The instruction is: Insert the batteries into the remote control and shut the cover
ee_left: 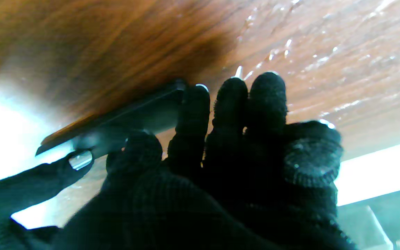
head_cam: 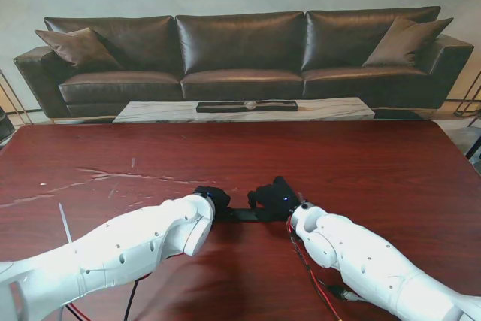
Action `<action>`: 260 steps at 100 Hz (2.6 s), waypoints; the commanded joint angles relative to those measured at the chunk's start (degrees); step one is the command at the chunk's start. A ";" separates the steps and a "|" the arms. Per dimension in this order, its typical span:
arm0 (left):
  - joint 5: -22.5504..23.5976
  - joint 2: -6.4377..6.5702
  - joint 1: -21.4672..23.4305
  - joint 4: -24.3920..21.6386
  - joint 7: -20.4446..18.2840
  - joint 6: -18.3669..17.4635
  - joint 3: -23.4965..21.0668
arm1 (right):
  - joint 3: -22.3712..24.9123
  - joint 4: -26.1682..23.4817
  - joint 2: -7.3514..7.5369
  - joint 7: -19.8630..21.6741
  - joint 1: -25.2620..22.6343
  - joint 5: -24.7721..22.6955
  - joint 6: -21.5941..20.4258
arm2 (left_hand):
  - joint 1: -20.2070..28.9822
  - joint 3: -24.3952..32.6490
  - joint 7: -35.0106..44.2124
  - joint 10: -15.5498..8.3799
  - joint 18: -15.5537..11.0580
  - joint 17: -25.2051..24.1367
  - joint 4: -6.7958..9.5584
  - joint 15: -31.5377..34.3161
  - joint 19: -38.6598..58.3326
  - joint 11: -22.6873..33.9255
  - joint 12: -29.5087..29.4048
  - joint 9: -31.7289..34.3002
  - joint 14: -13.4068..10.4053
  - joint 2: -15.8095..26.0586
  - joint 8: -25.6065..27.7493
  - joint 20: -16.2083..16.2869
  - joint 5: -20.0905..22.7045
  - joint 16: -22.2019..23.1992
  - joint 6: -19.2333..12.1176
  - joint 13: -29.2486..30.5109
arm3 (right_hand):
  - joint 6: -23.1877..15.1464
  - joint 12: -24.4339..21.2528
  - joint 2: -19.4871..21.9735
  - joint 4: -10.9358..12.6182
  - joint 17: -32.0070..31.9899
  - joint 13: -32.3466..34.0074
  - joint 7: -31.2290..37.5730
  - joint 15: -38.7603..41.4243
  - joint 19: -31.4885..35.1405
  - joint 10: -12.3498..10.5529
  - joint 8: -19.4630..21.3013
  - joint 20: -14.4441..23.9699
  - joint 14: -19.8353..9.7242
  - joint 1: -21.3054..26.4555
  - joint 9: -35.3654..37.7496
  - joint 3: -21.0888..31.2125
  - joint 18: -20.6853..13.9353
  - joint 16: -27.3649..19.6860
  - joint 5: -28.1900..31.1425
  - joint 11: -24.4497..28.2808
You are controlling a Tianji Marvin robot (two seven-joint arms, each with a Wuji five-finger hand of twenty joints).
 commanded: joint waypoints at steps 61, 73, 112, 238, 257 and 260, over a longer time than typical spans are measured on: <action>22.19 3.99 17.11 -7.87 11.78 -6.99 -22.74 | -1.51 1.99 0.05 1.46 -1.44 -0.16 0.05 | 2.61 -0.90 -16.58 2.56 4.38 -22.71 1.11 -16.78 -20.95 -11.43 -6.11 -12.50 2.59 0.11 -5.50 7.26 -7.65 -3.59 1.13 -15.61 | -2.61 -0.30 -8.18 0.05 -0.03 2.33 2.14 -0.47 0.59 -0.12 0.96 0.57 -0.22 2.89 0.32 -0.64 0.77 -1.08 1.06 0.15; 23.80 4.20 20.71 -7.62 18.01 -12.22 -27.95 | -1.68 2.08 0.01 1.46 -1.34 -0.14 0.05 | 4.11 -0.88 -24.54 3.09 5.02 -31.70 0.95 -24.34 -33.30 -16.40 -9.14 -18.46 2.03 -0.34 -6.83 6.95 -10.54 -6.97 2.41 -22.14 | -2.58 -0.29 -8.09 0.07 -0.02 2.38 2.15 -0.43 0.59 -0.14 0.96 0.57 -0.18 2.87 0.32 -0.69 0.76 -1.07 1.06 0.16; 27.17 5.93 28.09 -8.82 20.87 -24.91 -37.67 | -2.21 2.28 -0.08 1.36 -1.10 -0.16 0.15 | 1.06 -0.93 -46.20 0.33 -3.16 -50.34 1.58 -45.03 -64.48 -31.61 -18.19 -37.68 -3.59 1.61 -14.35 -4.81 -21.06 -20.61 3.69 -42.78 | -2.32 -0.34 -7.73 0.10 0.00 2.07 1.83 -0.61 0.57 -0.09 0.73 0.56 -0.06 2.60 0.07 -1.00 0.68 -1.14 0.87 0.03; 29.09 7.03 30.54 -6.84 18.52 -27.04 -40.40 | -0.16 -0.15 0.66 -0.39 -1.43 -2.64 -2.03 | -7.66 -0.97 -51.26 0.23 -4.50 -53.77 1.83 -54.59 -87.29 -38.59 -23.19 -48.71 -6.07 4.31 -16.02 -7.28 -31.01 -28.10 6.08 -52.56 | 2.74 -0.94 -4.53 2.85 -1.13 -2.76 -6.32 -3.01 0.00 1.39 1.28 0.22 0.46 -2.29 -5.79 0.49 1.01 -2.56 -2.15 -1.69; 29.19 7.01 30.89 -6.96 18.91 -27.12 -40.82 | 1.51 -2.43 1.59 0.49 -1.35 -4.57 -3.20 | -7.55 -0.96 -51.31 0.35 -4.32 -53.74 1.83 -54.58 -87.32 -38.59 -23.16 -48.73 -5.84 4.40 -16.01 -7.01 -31.07 -28.11 6.07 -52.57 | 2.77 -1.02 -3.56 2.88 -1.16 -2.84 -6.83 -3.21 -0.01 1.32 1.63 0.18 0.43 -2.17 -5.86 0.04 1.08 -2.77 -2.32 -1.80; 29.22 7.01 30.91 -6.94 19.00 -27.13 -40.85 | 1.94 -2.84 1.75 0.51 -1.40 -4.97 -3.42 | -7.58 -0.98 -51.31 0.36 -4.21 -53.75 1.82 -54.59 -87.32 -38.60 -23.17 -48.74 -5.83 4.45 -16.01 -6.96 -31.07 -28.11 6.15 -52.59 | 2.77 -1.02 -3.52 2.88 -1.16 -2.90 -6.87 -3.24 -0.01 1.30 1.66 0.18 0.47 -2.11 -5.82 -0.03 1.10 -2.80 -2.32 -1.80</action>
